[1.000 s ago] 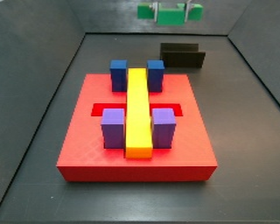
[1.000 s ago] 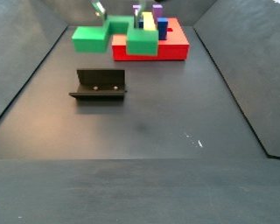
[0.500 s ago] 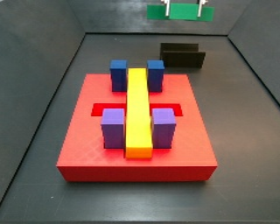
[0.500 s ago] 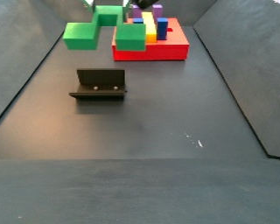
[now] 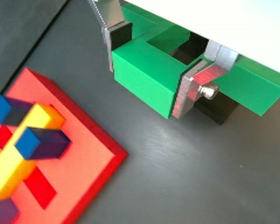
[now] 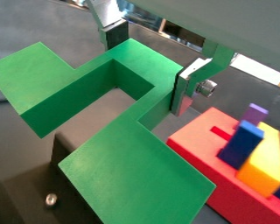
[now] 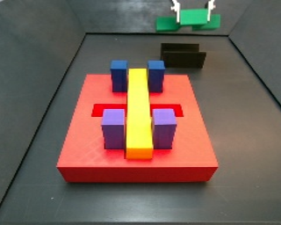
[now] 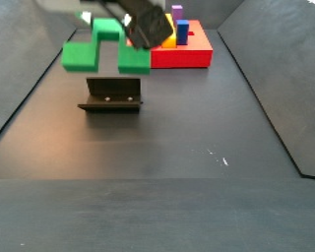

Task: Pick up the green object. Move up. Place the green object on the fixture. Regrasp the green object. Move to above the board. Insert the green object.
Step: Place the green object on the fixture.

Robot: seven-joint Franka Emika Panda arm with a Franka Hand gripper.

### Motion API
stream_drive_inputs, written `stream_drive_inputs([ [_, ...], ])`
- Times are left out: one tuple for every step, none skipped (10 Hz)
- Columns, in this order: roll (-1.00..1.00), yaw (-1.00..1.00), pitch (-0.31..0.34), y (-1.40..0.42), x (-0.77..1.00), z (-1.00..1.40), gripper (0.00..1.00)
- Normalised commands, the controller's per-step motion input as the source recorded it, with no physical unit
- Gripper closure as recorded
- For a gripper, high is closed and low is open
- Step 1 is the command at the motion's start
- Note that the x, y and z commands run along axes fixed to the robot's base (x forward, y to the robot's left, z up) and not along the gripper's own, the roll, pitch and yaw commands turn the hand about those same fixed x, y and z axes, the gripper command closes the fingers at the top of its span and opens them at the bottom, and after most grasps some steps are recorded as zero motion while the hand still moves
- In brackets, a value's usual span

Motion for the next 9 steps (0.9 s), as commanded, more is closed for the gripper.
stream_drive_inputs([
  [0.00, 0.22, 0.469, 0.02, 0.39, -0.48, 1.00],
  [0.00, 0.18, 0.443, 0.06, 0.39, -0.42, 1.00],
  [-0.19, 0.05, 0.174, 0.07, 0.32, -0.37, 1.00],
  [-0.43, 0.00, 0.000, 0.16, 0.30, -0.27, 1.00],
  [-0.54, -0.14, -0.014, 0.21, 0.21, -0.22, 1.00],
  [-0.53, -0.19, -0.103, 0.24, 0.17, -0.07, 1.00],
  [-0.51, -0.17, -0.163, 0.22, 0.10, -0.06, 1.00],
  [-0.37, -0.09, -0.100, 0.22, 0.00, 0.00, 1.00],
  [-0.21, 0.00, -0.069, 0.11, 0.00, 0.00, 1.00],
])
